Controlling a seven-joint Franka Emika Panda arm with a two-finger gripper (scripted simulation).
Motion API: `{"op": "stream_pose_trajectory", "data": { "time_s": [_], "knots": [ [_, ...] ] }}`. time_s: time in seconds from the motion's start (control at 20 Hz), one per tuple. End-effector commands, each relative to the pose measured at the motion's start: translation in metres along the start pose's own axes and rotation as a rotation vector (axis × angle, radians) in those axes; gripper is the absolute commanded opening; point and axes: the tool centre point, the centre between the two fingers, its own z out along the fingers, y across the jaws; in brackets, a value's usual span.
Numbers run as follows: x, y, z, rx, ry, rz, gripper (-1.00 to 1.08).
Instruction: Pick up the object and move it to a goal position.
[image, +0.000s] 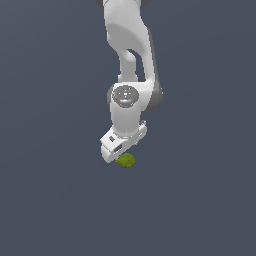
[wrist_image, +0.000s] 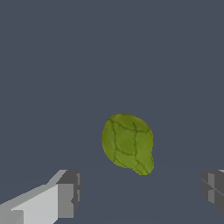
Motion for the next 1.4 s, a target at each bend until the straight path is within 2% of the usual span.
{"op": "stream_pose_trajectory", "data": {
  "time_s": [0.0,0.5,0.9,1.35],
  "knots": [
    [0.000,0.001,0.007,0.004,-0.001,-0.055,1.00],
    [-0.001,0.003,0.022,0.014,-0.001,-0.177,1.00],
    [-0.001,0.003,0.026,0.015,-0.001,-0.183,1.00],
    [-0.002,0.002,0.068,0.015,-0.001,-0.187,1.00]
  ]
}}
